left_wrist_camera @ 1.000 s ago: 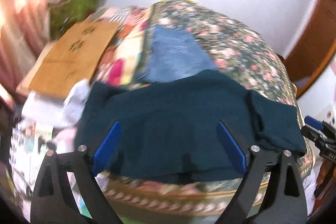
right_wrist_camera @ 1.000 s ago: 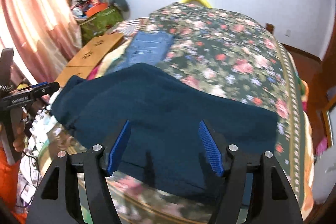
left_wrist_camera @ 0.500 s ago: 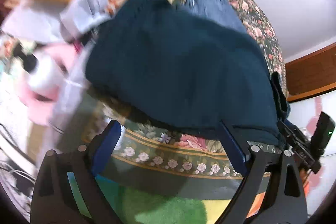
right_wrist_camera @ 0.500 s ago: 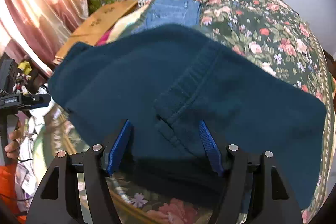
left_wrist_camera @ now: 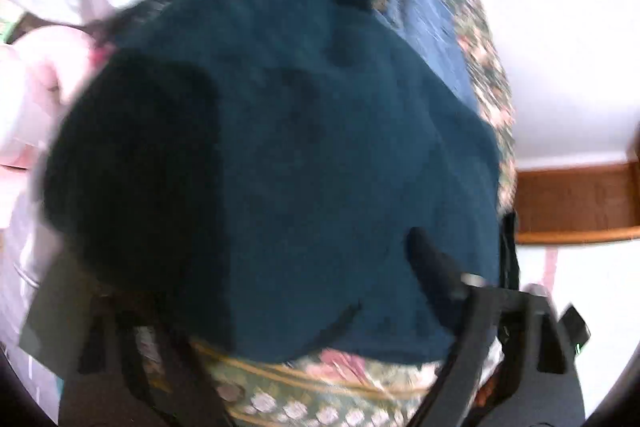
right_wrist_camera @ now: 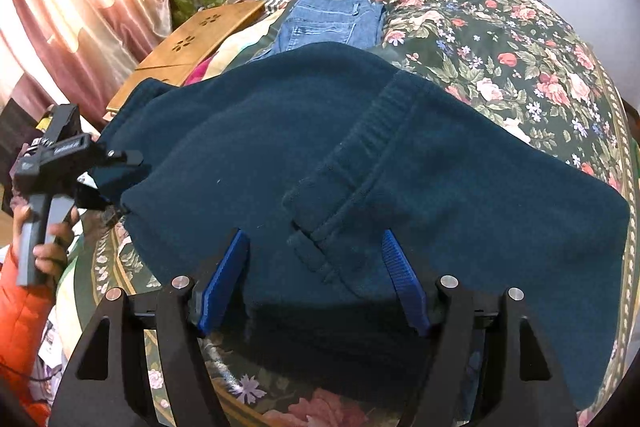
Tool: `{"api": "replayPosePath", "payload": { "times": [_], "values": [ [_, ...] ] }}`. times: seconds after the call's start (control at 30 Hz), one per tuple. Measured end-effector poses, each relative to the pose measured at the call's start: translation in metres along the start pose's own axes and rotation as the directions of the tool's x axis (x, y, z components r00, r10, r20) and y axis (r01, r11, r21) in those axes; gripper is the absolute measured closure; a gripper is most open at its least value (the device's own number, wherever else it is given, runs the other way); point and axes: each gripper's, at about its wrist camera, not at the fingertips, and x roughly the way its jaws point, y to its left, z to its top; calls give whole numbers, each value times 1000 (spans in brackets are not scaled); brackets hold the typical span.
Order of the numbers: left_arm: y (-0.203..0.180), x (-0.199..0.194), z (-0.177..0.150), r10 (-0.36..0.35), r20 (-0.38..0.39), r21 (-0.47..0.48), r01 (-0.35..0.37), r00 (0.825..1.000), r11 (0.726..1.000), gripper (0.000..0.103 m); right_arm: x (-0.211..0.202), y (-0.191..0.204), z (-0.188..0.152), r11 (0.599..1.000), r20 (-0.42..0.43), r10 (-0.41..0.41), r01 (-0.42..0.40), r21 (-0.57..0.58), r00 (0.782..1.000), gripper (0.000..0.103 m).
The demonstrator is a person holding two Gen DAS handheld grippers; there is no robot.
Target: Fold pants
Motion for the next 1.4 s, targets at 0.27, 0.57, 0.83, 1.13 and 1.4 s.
{"api": "replayPosePath", "payload": {
  "times": [0.27, 0.57, 0.83, 1.13, 1.4],
  "values": [
    [-42, -22, -15, 153, 188, 128, -179, 970, 975, 76, -5, -5, -2, 999, 8, 20, -21, 29, 1000, 36],
    [-155, -88, -15, 138, 431, 361, -311, 892, 879, 81, -38, -38, -19, 992, 49, 22, -27, 121, 999, 36],
    [-302, -108, -59, -56, 524, 594, -318, 850, 739, 82, -87, -85, -42, 979, 138, -73, 44, 201, 988, 36],
    [-422, -47, -147, -175, 322, 838, -194, 930, 510, 83, -137, -136, -86, 941, 226, -151, 70, 330, 962, 36],
    [-446, 69, -223, -32, 40, 933, -26, 999, 358, 84, -148, -155, -120, 919, 213, -175, 82, 385, 961, 36]
  ]
}}
